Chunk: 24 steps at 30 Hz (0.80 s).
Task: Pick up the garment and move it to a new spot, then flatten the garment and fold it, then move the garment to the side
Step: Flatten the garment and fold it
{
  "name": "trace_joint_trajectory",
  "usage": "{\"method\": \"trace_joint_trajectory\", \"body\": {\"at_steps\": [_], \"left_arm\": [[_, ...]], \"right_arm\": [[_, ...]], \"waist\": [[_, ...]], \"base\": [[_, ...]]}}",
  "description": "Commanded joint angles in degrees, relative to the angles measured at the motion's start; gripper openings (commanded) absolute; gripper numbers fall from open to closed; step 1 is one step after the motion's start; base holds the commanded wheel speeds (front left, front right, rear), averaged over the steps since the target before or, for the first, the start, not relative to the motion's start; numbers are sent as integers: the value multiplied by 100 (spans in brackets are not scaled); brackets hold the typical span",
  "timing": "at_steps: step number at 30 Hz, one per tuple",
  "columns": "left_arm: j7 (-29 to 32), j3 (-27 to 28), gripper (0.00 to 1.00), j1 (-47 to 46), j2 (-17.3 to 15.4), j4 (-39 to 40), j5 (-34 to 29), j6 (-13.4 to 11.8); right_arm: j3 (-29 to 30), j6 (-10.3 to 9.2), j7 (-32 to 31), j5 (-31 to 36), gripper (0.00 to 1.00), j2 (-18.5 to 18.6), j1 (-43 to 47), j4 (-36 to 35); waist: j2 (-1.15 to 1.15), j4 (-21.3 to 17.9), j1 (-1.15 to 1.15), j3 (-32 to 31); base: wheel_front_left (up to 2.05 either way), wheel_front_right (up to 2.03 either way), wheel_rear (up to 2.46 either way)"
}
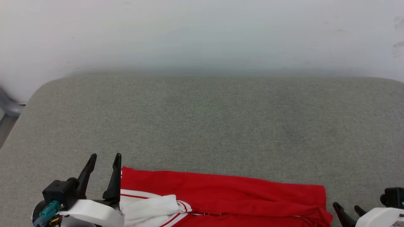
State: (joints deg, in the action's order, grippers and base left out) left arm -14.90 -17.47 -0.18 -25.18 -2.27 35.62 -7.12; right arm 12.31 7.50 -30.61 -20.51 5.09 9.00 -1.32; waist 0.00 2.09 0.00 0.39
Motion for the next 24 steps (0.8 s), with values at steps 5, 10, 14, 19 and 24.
{"method": "trace_joint_trajectory", "body": {"at_steps": [5, 10, 14, 19, 24], "left_arm": [[-35, 309, 100, 120, 285, 358, -724, 26], [-36, 376, 100, 165, 547, 529, -1062, 162], [-36, 395, 100, 155, 713, 525, -1213, 264], [-36, 385, 100, 28, 802, 419, -1343, 371], [-36, 413, 100, -72, 863, 290, -1471, 494]], "right_arm": [[-19, -3, -694, -12, 100, 227, -311, 42], [-194, -3, -1210, -114, 100, 324, -428, 203], [-320, -3, -1578, -165, 100, 203, -306, 456], [-450, -2, -1997, -259, 100, 33, -188, 860], [-500, -2, -2114, -345, 0, -64, -265, 1141]], "waist": [[0, 198, 0, 195], [0, 368, 0, 369], [0, 467, 0, 484], [0, 511, 0, 589], [0, 500, 0, 606]], "base": [[0, 0, 0], [0, 0, 0], [0, 0, 0], [0, 0, 0], [0, 0, 0]]}}
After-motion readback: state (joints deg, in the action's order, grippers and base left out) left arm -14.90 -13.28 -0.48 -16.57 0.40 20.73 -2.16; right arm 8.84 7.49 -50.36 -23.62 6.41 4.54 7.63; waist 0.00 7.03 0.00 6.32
